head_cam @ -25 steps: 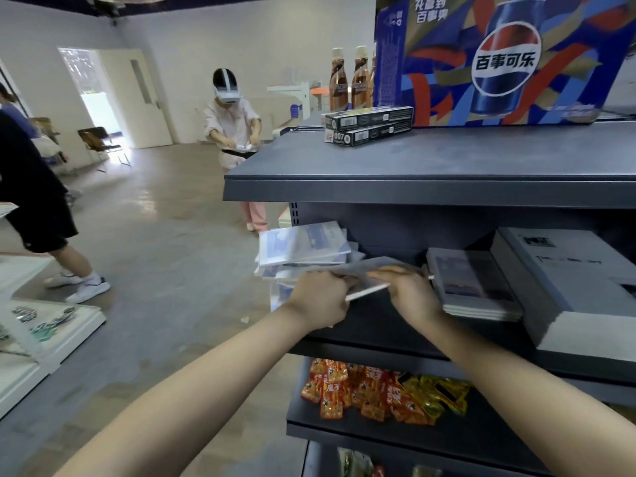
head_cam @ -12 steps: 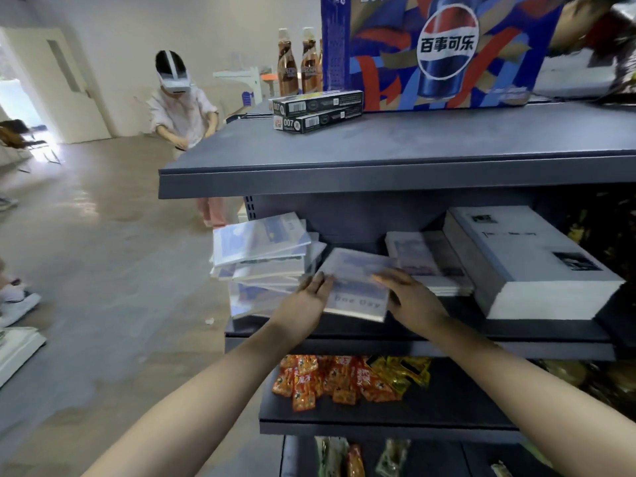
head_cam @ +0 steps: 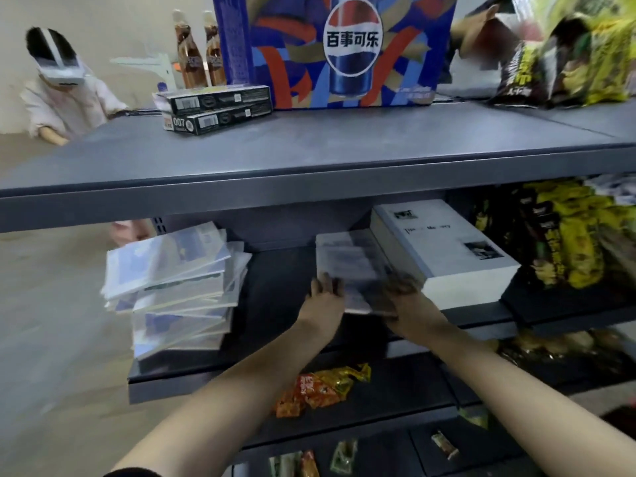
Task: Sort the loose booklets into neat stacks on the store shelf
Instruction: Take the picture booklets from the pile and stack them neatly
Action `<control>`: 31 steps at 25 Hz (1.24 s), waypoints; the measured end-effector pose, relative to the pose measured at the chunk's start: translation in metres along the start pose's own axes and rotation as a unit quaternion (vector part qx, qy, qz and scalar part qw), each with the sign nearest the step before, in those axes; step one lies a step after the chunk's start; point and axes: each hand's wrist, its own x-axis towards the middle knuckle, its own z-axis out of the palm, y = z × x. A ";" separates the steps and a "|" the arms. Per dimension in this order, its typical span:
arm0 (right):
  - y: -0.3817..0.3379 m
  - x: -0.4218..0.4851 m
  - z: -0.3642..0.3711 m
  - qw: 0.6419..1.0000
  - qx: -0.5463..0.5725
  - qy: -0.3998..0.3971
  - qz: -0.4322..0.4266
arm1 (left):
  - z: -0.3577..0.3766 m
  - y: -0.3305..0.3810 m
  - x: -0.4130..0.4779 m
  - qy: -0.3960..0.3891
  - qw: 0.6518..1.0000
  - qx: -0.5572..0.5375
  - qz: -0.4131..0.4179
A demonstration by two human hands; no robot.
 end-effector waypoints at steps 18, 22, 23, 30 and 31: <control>0.012 0.061 0.025 0.979 0.029 -0.170 0.107 | 0.014 0.001 0.076 -0.007 1.000 0.012 0.023; 0.010 0.057 0.027 0.984 0.061 -0.154 0.066 | 0.006 -0.001 0.082 -0.031 0.999 0.025 0.024; 0.010 0.057 0.026 0.983 0.053 -0.159 0.073 | 0.001 -0.002 0.081 -0.045 0.998 0.027 0.026; -0.030 0.041 0.013 0.998 0.059 -0.016 -0.031 | -0.060 -0.060 0.031 0.037 0.997 0.043 0.044; -0.041 0.039 0.014 0.997 0.065 0.015 -0.046 | -0.065 -0.083 0.024 0.051 0.996 0.071 0.012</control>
